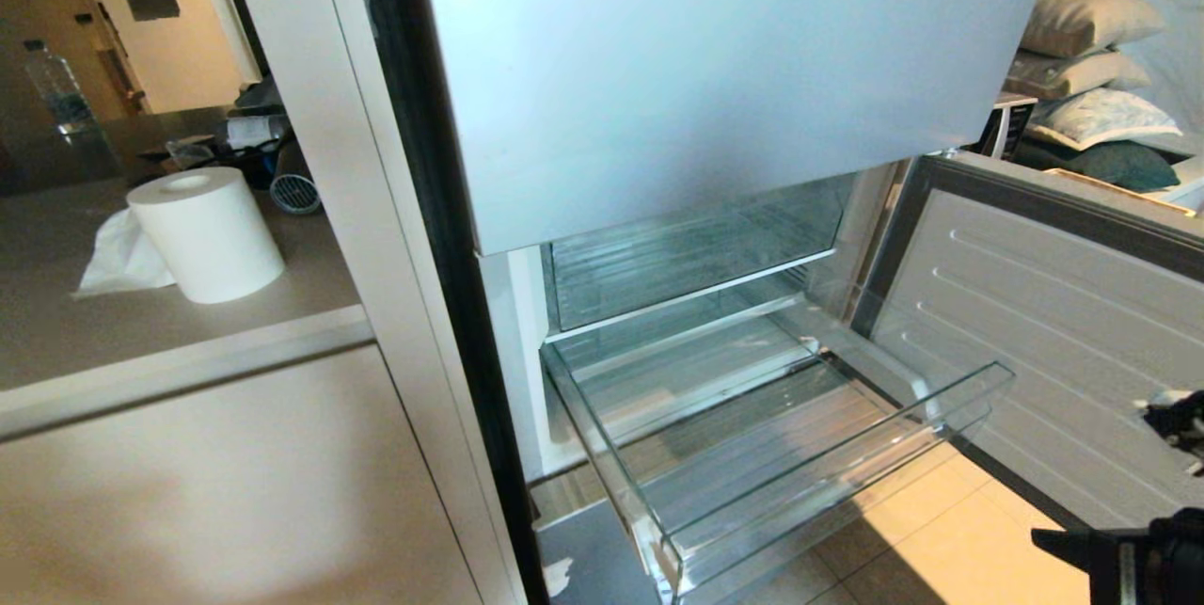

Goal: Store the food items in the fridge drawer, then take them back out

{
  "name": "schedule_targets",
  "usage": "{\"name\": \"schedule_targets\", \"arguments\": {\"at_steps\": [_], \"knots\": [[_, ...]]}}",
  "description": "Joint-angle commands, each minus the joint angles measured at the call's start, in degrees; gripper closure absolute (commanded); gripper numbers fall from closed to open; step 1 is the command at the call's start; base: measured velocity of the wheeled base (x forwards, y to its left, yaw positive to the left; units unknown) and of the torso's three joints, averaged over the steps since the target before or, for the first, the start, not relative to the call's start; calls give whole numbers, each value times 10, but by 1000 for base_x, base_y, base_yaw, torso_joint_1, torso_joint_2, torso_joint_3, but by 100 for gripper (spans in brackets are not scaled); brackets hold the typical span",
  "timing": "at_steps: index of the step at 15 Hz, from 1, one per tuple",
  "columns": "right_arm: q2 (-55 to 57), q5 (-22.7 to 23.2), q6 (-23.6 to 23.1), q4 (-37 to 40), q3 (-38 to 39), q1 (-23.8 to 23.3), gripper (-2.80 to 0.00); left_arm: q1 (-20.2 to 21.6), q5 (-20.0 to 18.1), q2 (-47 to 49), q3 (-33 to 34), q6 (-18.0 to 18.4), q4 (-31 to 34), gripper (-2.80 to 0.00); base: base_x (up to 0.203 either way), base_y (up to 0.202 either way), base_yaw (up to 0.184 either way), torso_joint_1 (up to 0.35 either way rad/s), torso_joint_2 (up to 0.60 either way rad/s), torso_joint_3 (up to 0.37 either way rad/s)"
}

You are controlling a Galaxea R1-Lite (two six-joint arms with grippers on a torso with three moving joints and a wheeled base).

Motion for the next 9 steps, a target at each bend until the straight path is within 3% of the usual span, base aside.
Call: {"name": "schedule_targets", "arguments": {"at_steps": [1,3,5,9], "knots": [[97,4,2,0,-4,2,0,0,0,0,1,0,0,0,0,0,0,0,0,0],[166,16,2,-26,-15,2,0,0,0,0,1,0,0,0,0,0,0,0,0,0],[245,25,5,-101,-22,4,0,0,0,0,1,0,0,0,0,0,0,0,0,0],[408,26,22,-348,-46,36,0,0,0,0,1,0,0,0,0,0,0,0,0,0]]}}
